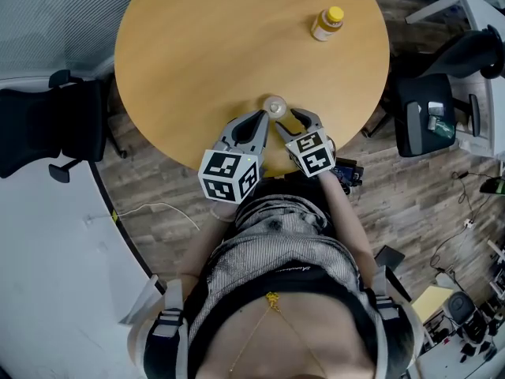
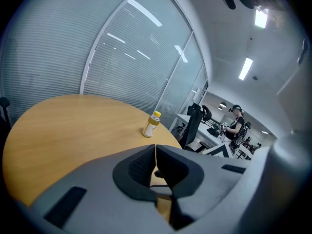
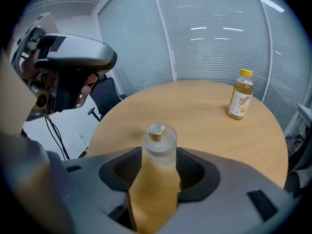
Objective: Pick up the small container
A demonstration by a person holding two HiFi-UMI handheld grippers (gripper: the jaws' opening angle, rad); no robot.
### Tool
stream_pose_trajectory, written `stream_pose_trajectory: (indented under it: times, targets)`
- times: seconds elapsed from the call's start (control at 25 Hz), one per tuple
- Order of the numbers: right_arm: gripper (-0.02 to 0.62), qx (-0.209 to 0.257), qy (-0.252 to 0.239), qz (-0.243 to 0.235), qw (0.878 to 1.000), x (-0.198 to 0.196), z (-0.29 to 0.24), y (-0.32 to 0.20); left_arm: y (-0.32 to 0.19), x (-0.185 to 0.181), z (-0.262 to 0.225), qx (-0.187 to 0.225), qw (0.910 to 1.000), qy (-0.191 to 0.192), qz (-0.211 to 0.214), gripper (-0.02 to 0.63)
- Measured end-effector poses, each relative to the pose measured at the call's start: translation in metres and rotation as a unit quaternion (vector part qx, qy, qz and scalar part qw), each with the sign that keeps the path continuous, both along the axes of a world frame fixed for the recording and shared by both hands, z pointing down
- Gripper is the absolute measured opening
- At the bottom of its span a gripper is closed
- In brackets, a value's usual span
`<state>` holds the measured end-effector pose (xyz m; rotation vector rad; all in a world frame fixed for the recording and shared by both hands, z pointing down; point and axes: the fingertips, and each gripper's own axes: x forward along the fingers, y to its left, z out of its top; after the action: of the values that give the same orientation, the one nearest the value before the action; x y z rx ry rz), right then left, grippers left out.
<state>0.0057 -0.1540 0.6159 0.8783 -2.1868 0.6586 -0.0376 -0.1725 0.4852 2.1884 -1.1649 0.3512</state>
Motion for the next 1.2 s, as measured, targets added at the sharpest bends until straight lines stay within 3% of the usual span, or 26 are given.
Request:
stream_pose_trajectory:
  times: [0.2, 0.4, 0.84, 1.2]
  targets:
    - [0.275, 0.005, 0.007, -0.003, 1.0, -0.002, 0.009, -0.004, 0.004, -0.002, 0.004, -0.007, 0.9999, -0.003, -0.008, 0.025]
    - [0.302, 0.01, 0.017, -0.005, 1.0, -0.008, 0.023, -0.009, 0.009, -0.011, 0.008, -0.013, 0.9996, -0.009, -0.025, 0.025]
    - [0.322, 0.031, 0.033, 0.01, 0.999, -0.024, 0.045, -0.026, 0.025, -0.051, 0.009, -0.022, 0.9964, -0.022, -0.079, 0.025]
    - [0.331, 0.026, 0.023, 0.028, 0.999, -0.035, 0.048, -0.034, 0.03, -0.064, 0.009, -0.023, 0.9954, -0.023, -0.09, 0.025]
